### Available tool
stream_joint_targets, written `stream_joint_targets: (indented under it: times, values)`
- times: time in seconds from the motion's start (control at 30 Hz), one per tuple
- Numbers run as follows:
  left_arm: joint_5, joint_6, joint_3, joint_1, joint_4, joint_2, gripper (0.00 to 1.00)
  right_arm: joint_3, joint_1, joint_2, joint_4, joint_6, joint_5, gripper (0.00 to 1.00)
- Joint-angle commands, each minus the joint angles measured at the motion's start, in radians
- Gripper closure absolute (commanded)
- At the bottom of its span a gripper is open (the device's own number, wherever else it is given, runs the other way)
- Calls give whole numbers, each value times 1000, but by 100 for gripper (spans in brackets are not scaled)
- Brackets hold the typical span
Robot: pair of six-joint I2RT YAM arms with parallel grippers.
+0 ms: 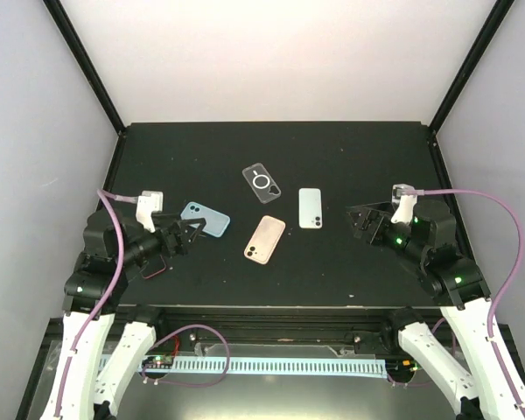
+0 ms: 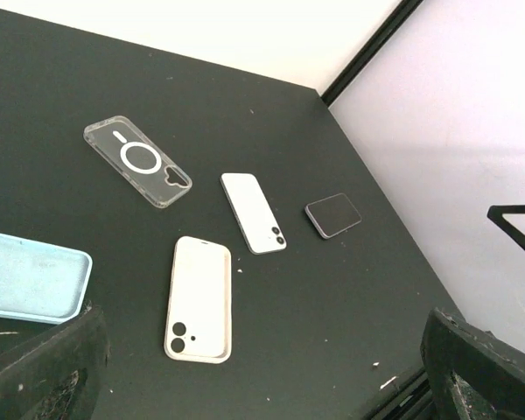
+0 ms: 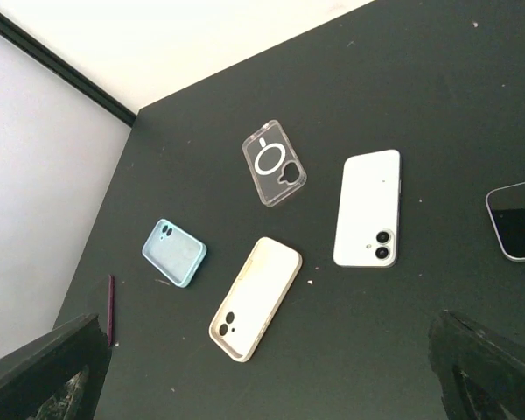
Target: Put the phone into the phone case
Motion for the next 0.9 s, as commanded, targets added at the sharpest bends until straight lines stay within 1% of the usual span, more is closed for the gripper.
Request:
stream_joint_targets:
  times: [0.0,0.33,0.47,0.63,0.77,0.87]
  values:
    - [16,-18,-24,5,24,-5,1,22,-4,-10,-13,7,44,0]
    - [-16,-5,-53,5,3,8,1,-17,-4,-15,30,39,56,0]
    - [-39,18,-63,5,-15,1,1,-51,-4,19,36,82,136,0]
    - [-59,44,-67,4,-26,-4,1,-91,-5,152,64,165,276,0]
    - [-78,65,-68,5,-35,-10,1,-88,-5,315,86,260,383,0]
    - [-84,78,-68,5,-40,-15,1,-63,-8,436,104,332,428,1]
